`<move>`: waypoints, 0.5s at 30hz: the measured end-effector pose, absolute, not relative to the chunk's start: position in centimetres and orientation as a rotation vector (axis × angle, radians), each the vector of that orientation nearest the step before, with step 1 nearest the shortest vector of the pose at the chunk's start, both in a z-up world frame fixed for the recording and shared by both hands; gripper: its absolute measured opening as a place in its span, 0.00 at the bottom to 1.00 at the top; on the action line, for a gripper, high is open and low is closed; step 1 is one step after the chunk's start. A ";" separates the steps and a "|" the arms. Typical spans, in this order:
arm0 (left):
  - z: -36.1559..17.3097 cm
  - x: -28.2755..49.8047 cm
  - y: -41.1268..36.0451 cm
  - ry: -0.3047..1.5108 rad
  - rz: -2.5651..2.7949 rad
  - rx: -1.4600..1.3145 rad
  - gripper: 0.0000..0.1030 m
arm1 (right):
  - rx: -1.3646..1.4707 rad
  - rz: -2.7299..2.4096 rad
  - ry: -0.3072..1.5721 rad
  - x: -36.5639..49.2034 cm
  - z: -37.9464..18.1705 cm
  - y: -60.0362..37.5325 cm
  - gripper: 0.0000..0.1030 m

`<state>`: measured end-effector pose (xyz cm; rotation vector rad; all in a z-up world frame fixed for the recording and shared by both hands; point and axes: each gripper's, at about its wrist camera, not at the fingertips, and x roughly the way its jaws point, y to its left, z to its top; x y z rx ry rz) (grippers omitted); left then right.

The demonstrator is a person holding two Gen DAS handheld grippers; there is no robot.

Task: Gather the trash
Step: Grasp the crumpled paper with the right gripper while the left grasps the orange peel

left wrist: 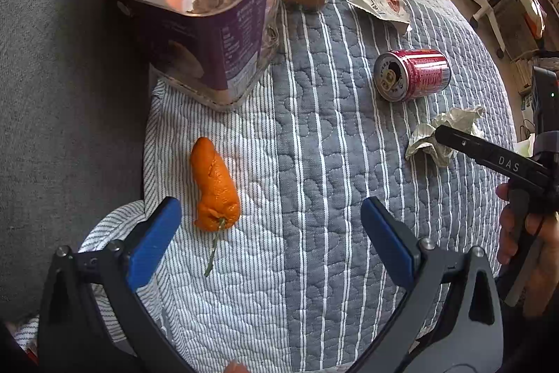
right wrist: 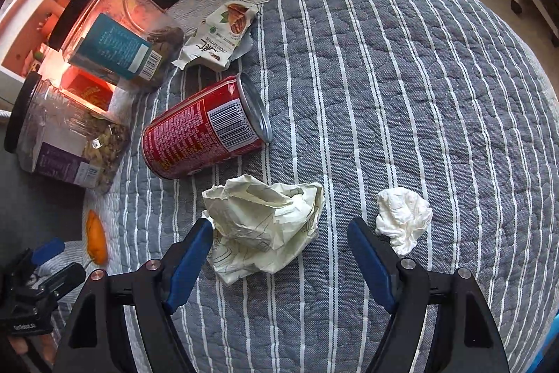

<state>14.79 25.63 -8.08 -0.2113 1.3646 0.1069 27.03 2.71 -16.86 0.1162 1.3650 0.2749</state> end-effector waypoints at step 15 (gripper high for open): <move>-12.7 15.6 28.0 1.440 0.196 -0.225 0.60 | 0.108 0.343 1.357 25.4 -14.7 2.0 0.34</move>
